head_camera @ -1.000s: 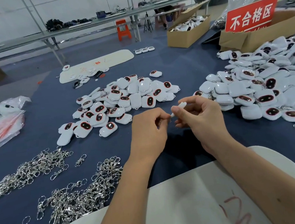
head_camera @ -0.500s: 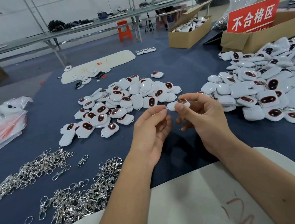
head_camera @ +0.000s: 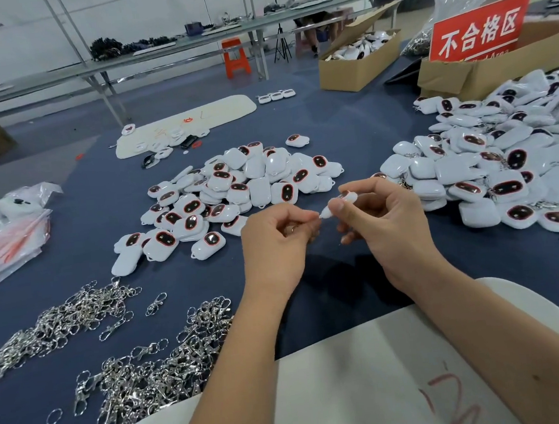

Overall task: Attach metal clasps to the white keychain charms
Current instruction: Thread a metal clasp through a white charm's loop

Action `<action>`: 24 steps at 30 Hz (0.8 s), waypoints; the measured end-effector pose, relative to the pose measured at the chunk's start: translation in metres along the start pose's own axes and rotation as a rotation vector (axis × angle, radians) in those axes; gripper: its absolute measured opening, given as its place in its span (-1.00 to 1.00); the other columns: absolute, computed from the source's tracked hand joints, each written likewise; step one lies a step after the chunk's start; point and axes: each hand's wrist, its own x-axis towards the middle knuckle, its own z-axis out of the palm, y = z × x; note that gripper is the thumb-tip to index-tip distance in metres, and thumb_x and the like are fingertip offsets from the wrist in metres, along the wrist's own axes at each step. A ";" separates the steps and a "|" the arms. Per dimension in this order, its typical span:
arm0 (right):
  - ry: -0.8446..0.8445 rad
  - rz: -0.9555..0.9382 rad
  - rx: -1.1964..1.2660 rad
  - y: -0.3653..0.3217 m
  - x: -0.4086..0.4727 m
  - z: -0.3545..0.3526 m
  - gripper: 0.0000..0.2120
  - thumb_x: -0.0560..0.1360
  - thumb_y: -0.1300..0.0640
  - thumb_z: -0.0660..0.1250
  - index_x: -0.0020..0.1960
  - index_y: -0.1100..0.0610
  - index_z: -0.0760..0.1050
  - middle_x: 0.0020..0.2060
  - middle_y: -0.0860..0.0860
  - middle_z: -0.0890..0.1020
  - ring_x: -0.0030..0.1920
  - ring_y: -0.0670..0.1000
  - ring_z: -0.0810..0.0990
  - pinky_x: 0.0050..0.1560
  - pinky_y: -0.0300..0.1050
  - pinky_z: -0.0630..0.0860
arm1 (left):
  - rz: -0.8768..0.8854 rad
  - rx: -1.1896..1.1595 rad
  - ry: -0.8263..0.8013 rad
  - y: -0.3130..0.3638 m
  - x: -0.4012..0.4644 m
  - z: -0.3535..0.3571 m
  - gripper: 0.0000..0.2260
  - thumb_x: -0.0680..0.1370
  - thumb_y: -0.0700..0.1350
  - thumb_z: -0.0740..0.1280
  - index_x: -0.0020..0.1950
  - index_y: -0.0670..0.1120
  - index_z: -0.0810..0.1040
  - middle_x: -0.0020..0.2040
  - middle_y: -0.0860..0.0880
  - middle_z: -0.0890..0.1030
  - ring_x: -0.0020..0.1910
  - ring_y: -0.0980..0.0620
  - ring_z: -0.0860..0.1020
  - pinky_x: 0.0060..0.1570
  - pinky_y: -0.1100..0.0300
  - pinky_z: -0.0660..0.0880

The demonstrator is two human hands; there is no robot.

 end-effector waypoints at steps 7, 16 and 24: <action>-0.021 -0.038 -0.062 0.003 -0.001 0.002 -0.74 0.47 0.16 0.60 0.10 0.12 0.62 -0.23 0.07 0.73 -0.29 0.02 0.70 -0.31 -0.14 0.64 | 0.038 0.119 0.029 -0.004 -0.003 0.001 -0.84 0.49 -0.30 0.49 -0.13 -0.03 0.72 -0.22 0.07 0.72 -0.22 0.11 0.67 -0.14 0.30 0.57; -0.025 -0.026 0.061 -0.007 -0.004 0.002 -0.62 0.40 0.06 0.59 0.14 0.15 0.60 -0.15 0.12 0.75 -0.20 0.08 0.75 -0.32 -0.18 0.62 | -0.461 -0.842 0.024 0.010 -0.007 0.011 -0.92 0.56 -0.37 0.39 0.01 -0.26 0.65 -0.10 -0.18 0.73 -0.14 0.01 0.72 -0.12 0.28 0.62; 0.004 -0.011 0.018 -0.006 -0.003 0.003 -0.74 0.47 0.16 0.58 0.11 0.16 0.61 -0.17 0.08 0.75 -0.26 0.07 0.74 -0.33 -0.18 0.62 | -0.230 -0.457 0.112 0.007 -0.003 0.006 -0.90 0.50 -0.37 0.46 -0.08 -0.19 0.70 -0.22 -0.15 0.72 -0.24 0.00 0.67 -0.14 0.24 0.60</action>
